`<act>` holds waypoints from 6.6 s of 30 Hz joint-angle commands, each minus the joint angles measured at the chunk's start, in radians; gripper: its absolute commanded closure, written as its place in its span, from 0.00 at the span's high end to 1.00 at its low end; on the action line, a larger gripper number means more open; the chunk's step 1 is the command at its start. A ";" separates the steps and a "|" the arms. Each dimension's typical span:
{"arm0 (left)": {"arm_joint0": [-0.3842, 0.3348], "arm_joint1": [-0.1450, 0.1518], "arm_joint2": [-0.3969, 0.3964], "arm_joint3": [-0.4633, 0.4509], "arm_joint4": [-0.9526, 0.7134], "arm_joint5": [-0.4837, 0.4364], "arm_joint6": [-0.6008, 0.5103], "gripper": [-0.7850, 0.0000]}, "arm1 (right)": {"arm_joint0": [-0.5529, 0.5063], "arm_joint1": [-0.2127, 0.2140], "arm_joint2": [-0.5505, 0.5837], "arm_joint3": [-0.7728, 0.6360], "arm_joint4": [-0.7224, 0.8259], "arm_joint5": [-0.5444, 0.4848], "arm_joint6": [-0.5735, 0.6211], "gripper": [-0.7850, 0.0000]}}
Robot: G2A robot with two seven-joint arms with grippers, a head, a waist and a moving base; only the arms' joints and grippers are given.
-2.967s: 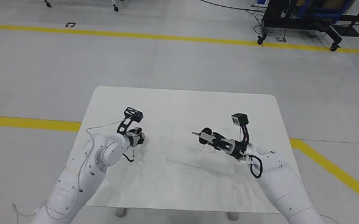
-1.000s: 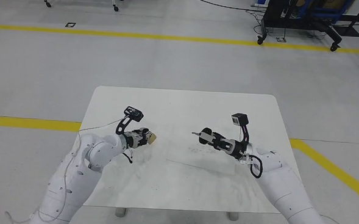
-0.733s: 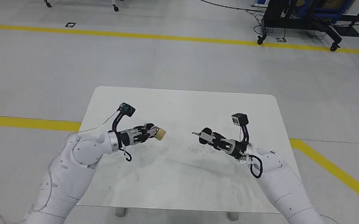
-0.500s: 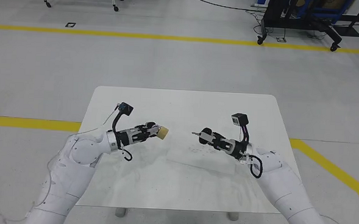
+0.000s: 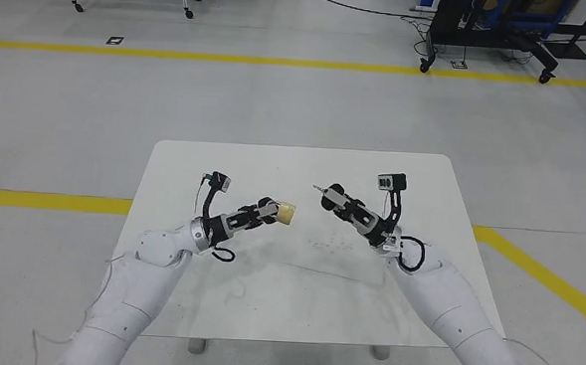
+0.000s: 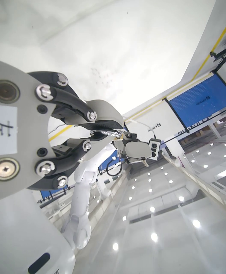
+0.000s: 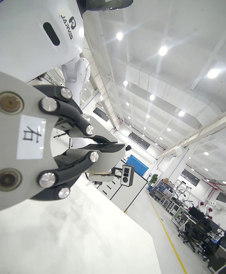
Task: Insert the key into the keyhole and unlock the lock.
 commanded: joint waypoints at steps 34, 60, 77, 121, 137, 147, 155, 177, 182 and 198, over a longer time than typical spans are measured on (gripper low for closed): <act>-0.189 -0.054 0.061 0.325 -0.343 0.230 -0.411 0.00 | 0.129 -0.086 -0.101 0.113 -0.176 0.028 -0.092 0.00; -0.198 -0.051 0.040 0.289 -0.281 0.305 -0.338 0.00 | 0.053 -0.061 -0.047 0.012 -0.191 0.001 -0.005 0.00; -0.211 -0.078 0.083 0.198 -0.354 0.823 -0.066 0.00 | -0.077 -0.036 0.050 -0.071 -0.047 0.190 -0.076 0.00; -0.215 -0.100 0.089 0.183 -0.229 0.766 0.196 0.00 | -0.133 -0.075 -0.014 -0.214 0.031 0.669 -0.276 0.00; -0.202 -0.108 0.069 0.180 -0.246 0.748 0.182 0.00 | -0.162 -0.084 0.000 -0.255 -0.066 0.690 -0.389 0.00; -0.191 -0.107 0.068 0.164 -0.228 0.744 0.214 0.00 | -0.162 -0.084 0.000 -0.255 -0.066 0.690 -0.389 0.00; -0.153 -0.103 0.059 0.094 -0.163 0.747 0.311 0.00 | -0.219 -0.095 -0.024 -0.367 -0.294 0.747 -0.691 0.00; -0.130 -0.099 0.029 0.046 -0.091 0.754 0.322 0.00 | -0.261 -0.131 -0.054 -0.484 -0.412 0.966 -0.827 0.00; -0.133 -0.100 0.028 0.052 -0.082 0.752 0.310 0.00 | -0.261 -0.135 -0.045 -0.488 -0.424 0.975 -0.820 0.00; -0.137 -0.107 0.028 0.065 -0.082 0.747 0.272 0.00 | -0.281 -0.149 -0.036 -0.508 -0.465 1.007 -0.819 0.00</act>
